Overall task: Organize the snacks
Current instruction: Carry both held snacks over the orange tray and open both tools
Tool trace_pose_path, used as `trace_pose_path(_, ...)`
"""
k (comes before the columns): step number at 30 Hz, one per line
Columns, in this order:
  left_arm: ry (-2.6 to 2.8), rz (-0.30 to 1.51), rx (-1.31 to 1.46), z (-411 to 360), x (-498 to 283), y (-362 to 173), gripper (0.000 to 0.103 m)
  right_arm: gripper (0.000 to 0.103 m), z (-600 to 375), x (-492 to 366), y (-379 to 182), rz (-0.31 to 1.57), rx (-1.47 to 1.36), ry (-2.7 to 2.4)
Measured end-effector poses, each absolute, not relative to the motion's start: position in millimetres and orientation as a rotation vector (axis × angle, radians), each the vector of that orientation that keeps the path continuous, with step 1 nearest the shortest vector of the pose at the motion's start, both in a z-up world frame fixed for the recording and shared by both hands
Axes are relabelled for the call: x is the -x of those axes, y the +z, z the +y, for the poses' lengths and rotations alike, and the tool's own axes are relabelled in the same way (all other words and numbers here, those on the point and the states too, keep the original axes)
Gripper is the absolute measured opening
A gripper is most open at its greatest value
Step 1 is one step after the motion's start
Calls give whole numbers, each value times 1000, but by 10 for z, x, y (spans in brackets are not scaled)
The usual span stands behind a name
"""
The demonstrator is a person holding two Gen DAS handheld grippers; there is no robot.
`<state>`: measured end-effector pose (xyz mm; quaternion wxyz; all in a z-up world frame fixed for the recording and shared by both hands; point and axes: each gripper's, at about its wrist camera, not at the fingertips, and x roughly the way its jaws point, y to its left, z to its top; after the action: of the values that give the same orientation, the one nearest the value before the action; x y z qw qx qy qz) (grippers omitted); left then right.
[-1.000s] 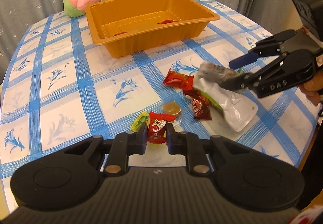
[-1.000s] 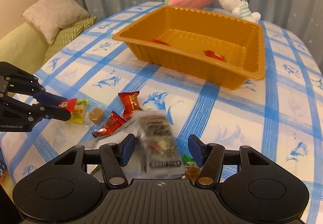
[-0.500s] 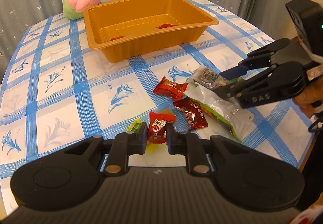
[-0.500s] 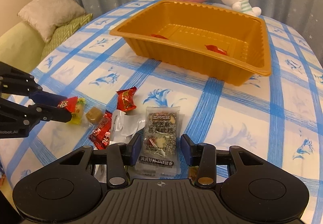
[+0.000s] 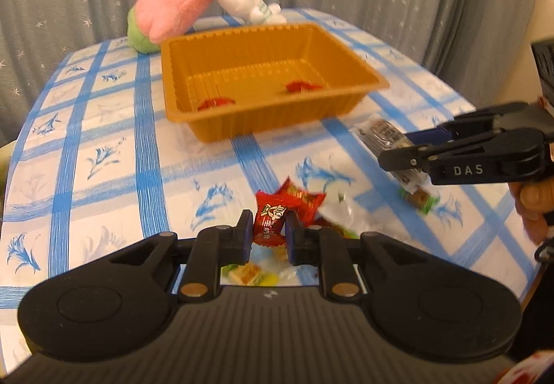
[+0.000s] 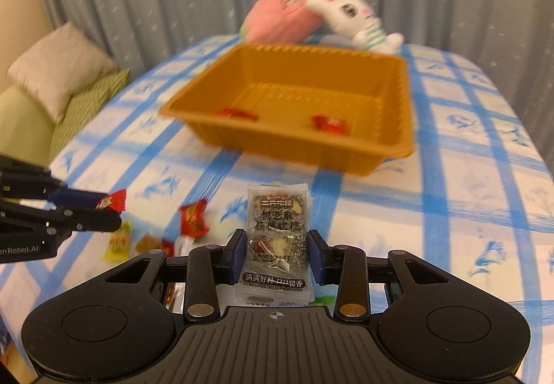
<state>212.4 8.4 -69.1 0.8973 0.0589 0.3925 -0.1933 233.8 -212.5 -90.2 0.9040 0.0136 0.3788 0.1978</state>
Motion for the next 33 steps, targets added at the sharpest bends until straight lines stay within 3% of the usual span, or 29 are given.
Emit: trace_pose_path(33,-275,681,22,-142,-2750,-272,17,38,-2182,-2713,-424,675,-106,353)
